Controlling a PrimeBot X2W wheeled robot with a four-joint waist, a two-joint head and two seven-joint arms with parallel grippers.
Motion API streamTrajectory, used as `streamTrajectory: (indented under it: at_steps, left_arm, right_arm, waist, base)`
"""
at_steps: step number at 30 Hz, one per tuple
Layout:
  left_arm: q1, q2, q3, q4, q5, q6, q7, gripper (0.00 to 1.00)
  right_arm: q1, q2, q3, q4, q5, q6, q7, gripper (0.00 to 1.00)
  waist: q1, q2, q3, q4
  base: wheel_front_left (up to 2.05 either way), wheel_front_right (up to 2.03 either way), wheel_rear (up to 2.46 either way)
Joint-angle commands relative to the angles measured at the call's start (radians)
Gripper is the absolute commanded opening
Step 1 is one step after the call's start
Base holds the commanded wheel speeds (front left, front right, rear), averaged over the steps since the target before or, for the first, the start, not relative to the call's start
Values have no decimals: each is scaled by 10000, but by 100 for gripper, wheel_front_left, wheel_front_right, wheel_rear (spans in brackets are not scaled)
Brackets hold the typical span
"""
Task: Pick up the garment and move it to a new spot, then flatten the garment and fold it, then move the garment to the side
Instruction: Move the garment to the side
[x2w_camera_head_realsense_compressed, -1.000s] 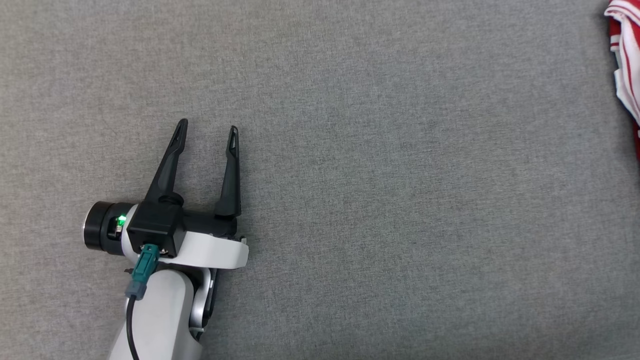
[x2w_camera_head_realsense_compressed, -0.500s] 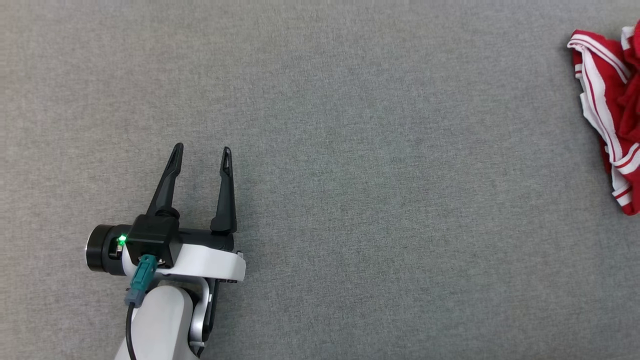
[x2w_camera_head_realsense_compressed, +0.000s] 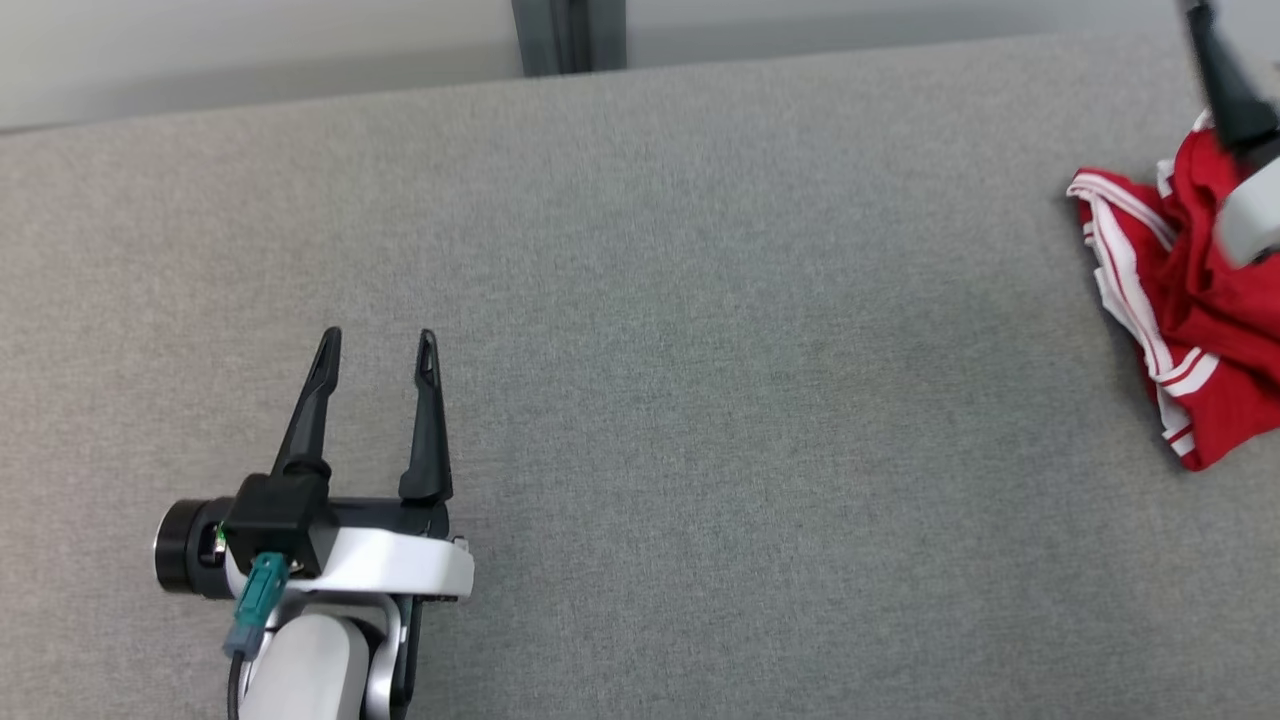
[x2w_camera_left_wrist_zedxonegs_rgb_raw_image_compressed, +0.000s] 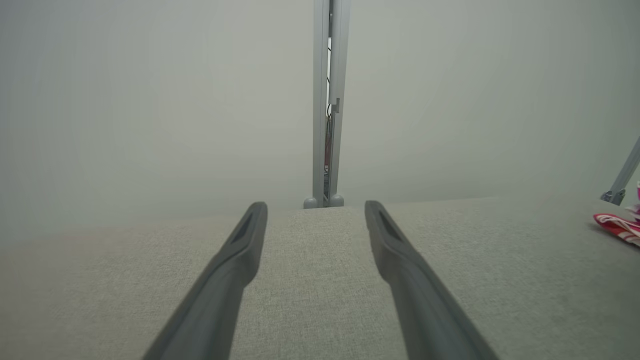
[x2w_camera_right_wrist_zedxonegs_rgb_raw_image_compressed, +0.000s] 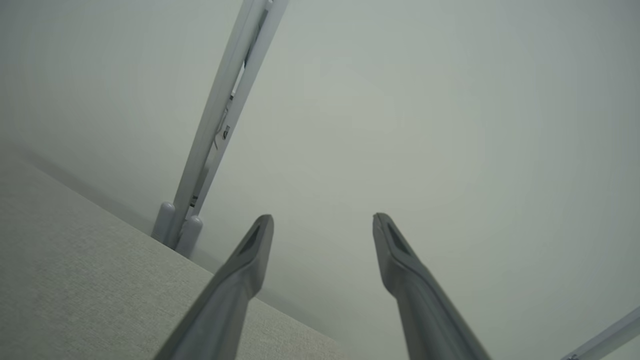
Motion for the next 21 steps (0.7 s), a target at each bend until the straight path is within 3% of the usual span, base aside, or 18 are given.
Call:
streamTrajectory:
  at_steps: [1,5,6,14,21]
  left_arm:
    - [189,46,95,-65,-45,81,11,100]
    - [513,48,249,-255,-116,102,11,100]
    - [704,49,442,-360,-351,249,13,100]
    - [1497,43,692,-509,-635,311,11,100]
    - [2134,45,774,-526,-1010,145,11,100]
  right_arm:
    - [449,211,-102,-135,98,-1,-283,100]
    - [1446,1166,-500,-629,132,-1,-1080,100]
    - [2018,1705,-717,-808,190,-1,-1340,100]
    - [4181,3735,-1720,-1033,15,-1,-1876,100]
    - [5771,4950,-2379,-1132,-390,-1,-2023,100]
  waist:
    - [0,0,-542,26]
    - [0,0,-1125,49]
    - [0,0,-1373,49]
    - [0,0,-2176,91]
    - [0,0,-2640,166]
  base:
    - [0,0,0]
    - [0,0,0]
    - [0,0,0]
    - [0,0,0]
    - [0,0,0]
